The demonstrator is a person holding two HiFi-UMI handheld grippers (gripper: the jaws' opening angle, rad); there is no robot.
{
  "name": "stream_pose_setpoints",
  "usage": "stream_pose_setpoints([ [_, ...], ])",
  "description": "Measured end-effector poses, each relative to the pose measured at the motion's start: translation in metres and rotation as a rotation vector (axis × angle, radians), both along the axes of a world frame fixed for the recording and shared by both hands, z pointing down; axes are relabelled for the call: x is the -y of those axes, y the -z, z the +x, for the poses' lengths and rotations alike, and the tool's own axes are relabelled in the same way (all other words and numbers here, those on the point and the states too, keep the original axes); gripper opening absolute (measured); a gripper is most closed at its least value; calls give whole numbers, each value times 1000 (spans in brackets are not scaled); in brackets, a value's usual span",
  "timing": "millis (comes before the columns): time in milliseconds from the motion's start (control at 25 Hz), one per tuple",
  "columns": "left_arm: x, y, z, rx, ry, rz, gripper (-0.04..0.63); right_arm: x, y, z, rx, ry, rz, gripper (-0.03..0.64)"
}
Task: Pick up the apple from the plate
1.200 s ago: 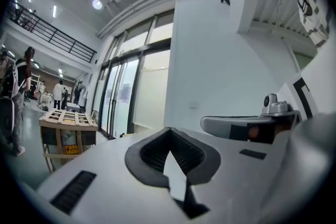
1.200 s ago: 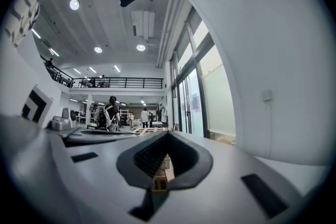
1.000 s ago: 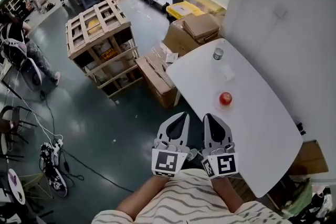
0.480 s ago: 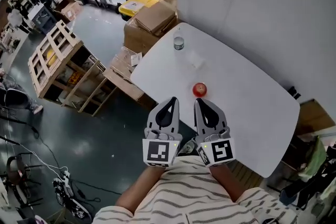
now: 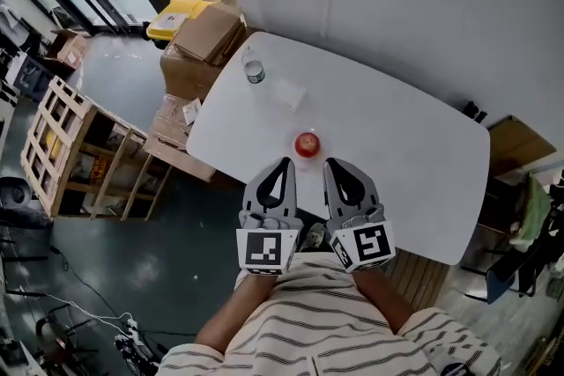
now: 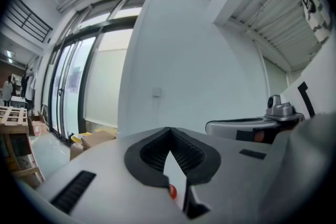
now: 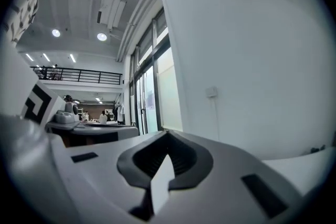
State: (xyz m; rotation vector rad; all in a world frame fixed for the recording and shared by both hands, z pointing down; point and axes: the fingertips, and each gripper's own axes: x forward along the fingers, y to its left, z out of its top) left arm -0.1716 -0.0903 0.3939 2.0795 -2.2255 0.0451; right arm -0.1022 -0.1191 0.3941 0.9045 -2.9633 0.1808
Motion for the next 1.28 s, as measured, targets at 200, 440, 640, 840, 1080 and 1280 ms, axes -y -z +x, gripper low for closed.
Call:
stream_pose_setpoints([
  [200, 21, -12, -1, -16, -95, -24, 3, 16, -16, -2, -31, -64, -44, 13],
  [440, 37, -34, -2, -23, -168, -78, 3, 21, -40, 0, -74, -140, -97, 13],
  [640, 46, -55, 2, -52, -206, -110, 5, 23, -61, 7, -122, -181, -136, 13],
  [840, 48, -78, -2, -67, -232, -149, 5, 23, -82, 1, -141, -197, -174, 13],
  [1080, 52, -104, -1, -59, -251, -216, 6, 22, -93, -2, -151, -201, -207, 13],
  [1280, 53, -141, -3, -69, -273, -298, 45, 22, -104, -3, -169, -217, -227, 12],
])
